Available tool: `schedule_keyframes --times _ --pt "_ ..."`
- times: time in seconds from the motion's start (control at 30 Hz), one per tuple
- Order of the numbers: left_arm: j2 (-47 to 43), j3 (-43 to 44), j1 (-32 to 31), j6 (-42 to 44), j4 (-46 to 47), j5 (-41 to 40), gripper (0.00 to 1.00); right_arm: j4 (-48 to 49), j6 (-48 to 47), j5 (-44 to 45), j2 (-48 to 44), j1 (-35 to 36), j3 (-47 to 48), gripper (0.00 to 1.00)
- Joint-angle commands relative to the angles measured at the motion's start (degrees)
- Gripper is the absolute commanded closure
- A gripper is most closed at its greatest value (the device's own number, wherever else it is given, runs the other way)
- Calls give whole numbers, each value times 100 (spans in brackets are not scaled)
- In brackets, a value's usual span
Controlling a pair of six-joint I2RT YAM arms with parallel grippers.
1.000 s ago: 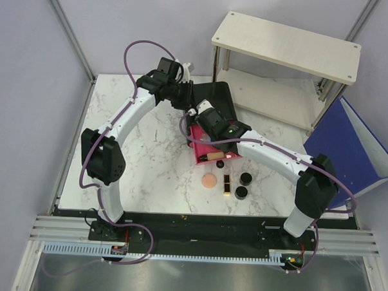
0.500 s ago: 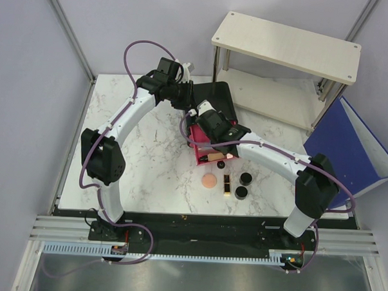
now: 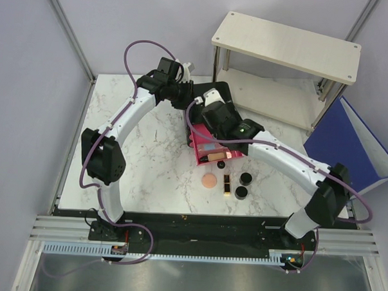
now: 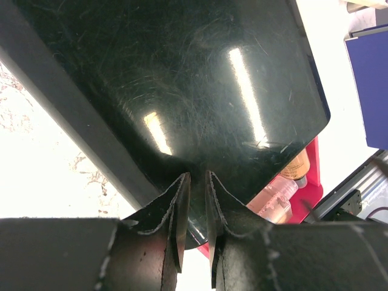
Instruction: Organize the makeup
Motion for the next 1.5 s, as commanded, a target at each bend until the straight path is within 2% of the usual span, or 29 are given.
schedule_keyframes --times 0.0,0.23,0.37,0.53,0.7,1.0,1.3,1.47 --pt "692 -435 34 495 -1512 -659 73 -75 757 394 -1056 22 4 31" --pt "666 -418 34 504 -1529 -641 72 -75 2312 -396 -2473 4 -1094 41" --pt "692 -400 34 495 -1529 -615 71 -48 3156 -1160 -3168 4 -2155 45" --pt "701 -373 34 504 -1521 -580 71 311 3483 -2397 -4029 5 -3326 44" --pt "710 -374 34 513 -1521 -623 71 838 3632 -2963 -4504 13 -4346 37" --pt "754 -400 34 512 -1520 -606 71 1612 3422 -3060 -3864 13 -4585 38" --pt "701 -549 52 565 -1520 -676 71 2280 3334 -2691 -3275 13 -4444 40" --pt "710 -549 70 539 -1512 -641 71 2544 3378 -2559 -2819 13 -4269 48"
